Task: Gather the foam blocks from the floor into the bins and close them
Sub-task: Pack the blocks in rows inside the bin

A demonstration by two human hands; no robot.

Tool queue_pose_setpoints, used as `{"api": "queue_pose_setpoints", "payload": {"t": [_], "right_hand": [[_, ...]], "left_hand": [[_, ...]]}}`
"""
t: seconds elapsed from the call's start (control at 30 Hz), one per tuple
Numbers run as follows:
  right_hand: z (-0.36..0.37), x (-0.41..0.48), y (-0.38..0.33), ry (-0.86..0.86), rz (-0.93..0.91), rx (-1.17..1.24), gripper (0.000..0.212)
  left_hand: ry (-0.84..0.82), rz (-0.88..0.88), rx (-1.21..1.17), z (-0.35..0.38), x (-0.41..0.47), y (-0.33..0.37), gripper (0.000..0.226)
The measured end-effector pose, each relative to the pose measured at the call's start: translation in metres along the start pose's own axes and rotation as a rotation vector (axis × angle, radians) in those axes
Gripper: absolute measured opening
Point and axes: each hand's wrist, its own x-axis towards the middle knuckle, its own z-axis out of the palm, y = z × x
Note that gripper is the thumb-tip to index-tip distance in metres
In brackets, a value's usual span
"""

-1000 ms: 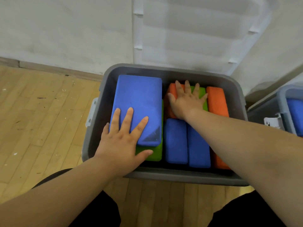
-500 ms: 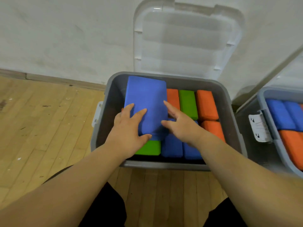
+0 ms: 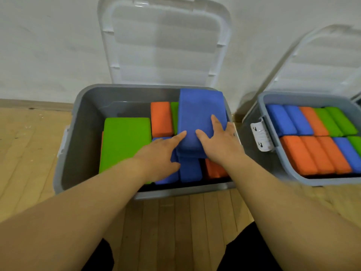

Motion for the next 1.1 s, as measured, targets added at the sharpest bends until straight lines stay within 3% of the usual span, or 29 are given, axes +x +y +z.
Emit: {"api": "queue_pose_setpoints", "payload": {"t": [0.17,0.23,0.3,0.37,0.43,0.5,0.57,0.67,0.73,0.9,1.1], "right_hand": [[-0.004,-0.001,0.003,-0.056,-0.013,-0.029,0.084],[-0.006,-0.005,-0.004,-0.003,-0.034,-0.112,0.086],[-0.007,-0.014,-0.022,0.169,-0.194,-0.136,0.083],[0.001,-0.028,-0.048,0.256,-0.450,0.038,0.069],[0.024,-0.040,-0.072,0.112,-0.584,0.204,0.058],[0.054,-0.046,-0.087,-0.155,-0.593,0.102,0.065],[0.081,-0.042,-0.090,-0.325,-0.577,-0.147,0.083],[0.102,-0.034,-0.090,-0.339,-0.602,-0.488,0.109],[0.108,-0.031,-0.088,-0.309,-0.599,-0.568,0.116],[0.114,-0.028,-0.079,-0.222,-0.628,-0.551,0.115],[0.112,-0.020,-0.069,-0.188,-0.582,-0.292,0.111]], "left_hand": [[-0.016,0.013,-0.033,-0.006,-0.007,-0.005,0.105],[0.034,-0.039,-0.036,-0.009,-0.019,-0.021,0.108],[0.095,-0.137,0.004,-0.015,-0.038,-0.050,0.110],[0.140,-0.255,0.025,-0.019,-0.062,-0.083,0.112],[0.159,-0.354,0.001,-0.021,-0.086,-0.109,0.116],[0.080,-0.420,-0.048,-0.017,-0.101,-0.121,0.122],[-0.024,-0.410,-0.106,-0.014,-0.102,-0.123,0.129],[-0.136,-0.410,-0.087,-0.007,-0.091,-0.126,0.134],[-0.156,-0.416,-0.103,-0.003,-0.085,-0.128,0.134],[-0.091,-0.374,-0.177,0.003,-0.078,-0.135,0.135],[0.094,-0.321,-0.370,-0.006,-0.088,-0.138,0.118]]}}
